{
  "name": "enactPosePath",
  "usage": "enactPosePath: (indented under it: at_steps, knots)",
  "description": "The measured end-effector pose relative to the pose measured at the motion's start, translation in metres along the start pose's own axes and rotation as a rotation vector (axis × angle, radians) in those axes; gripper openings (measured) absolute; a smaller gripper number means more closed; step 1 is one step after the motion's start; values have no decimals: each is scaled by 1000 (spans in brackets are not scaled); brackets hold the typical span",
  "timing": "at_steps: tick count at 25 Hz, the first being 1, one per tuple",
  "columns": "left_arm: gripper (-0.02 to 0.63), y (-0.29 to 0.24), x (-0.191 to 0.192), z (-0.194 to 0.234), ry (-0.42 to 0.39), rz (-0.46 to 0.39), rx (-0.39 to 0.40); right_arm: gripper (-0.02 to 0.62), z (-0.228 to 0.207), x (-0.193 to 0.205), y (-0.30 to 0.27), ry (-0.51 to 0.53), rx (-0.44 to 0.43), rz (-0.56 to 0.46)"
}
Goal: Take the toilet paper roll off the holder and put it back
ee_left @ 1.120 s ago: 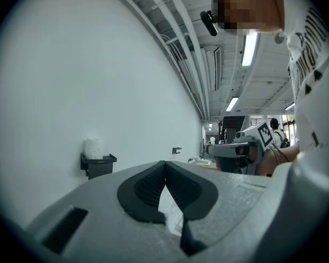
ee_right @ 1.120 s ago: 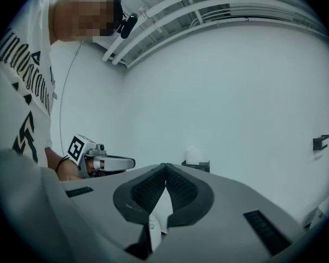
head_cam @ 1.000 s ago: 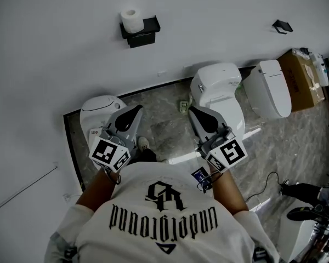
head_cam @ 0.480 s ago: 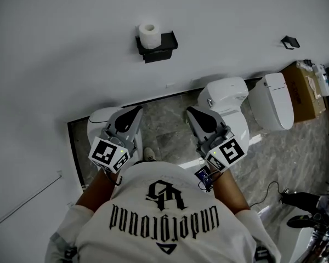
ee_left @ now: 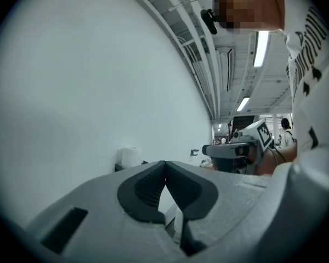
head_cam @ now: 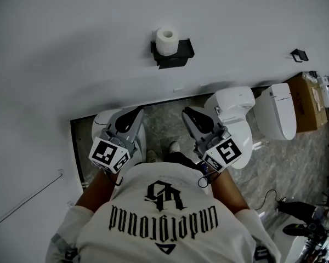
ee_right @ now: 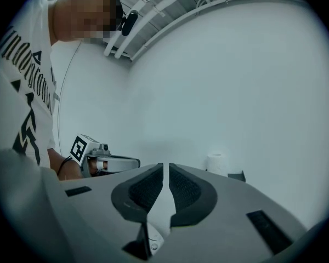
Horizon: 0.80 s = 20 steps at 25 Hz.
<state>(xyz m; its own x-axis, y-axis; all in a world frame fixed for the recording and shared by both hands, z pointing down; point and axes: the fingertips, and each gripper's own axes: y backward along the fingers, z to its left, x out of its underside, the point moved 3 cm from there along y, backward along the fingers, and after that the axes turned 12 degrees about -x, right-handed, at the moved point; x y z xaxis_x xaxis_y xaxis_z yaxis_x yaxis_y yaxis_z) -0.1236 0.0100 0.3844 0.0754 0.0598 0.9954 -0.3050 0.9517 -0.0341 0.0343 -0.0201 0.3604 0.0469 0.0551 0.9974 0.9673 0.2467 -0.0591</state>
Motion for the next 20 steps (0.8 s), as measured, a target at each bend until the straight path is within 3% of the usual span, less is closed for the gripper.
enactPosePath:
  at_steps: [10, 20]
  knots:
    - [12, -32, 2, 27, 10, 11, -54, 18, -45, 4, -39, -20, -64, 6]
    - [12, -78, -4, 45, -1, -2, -111, 109, -99, 6, -77, -36, -126, 29]
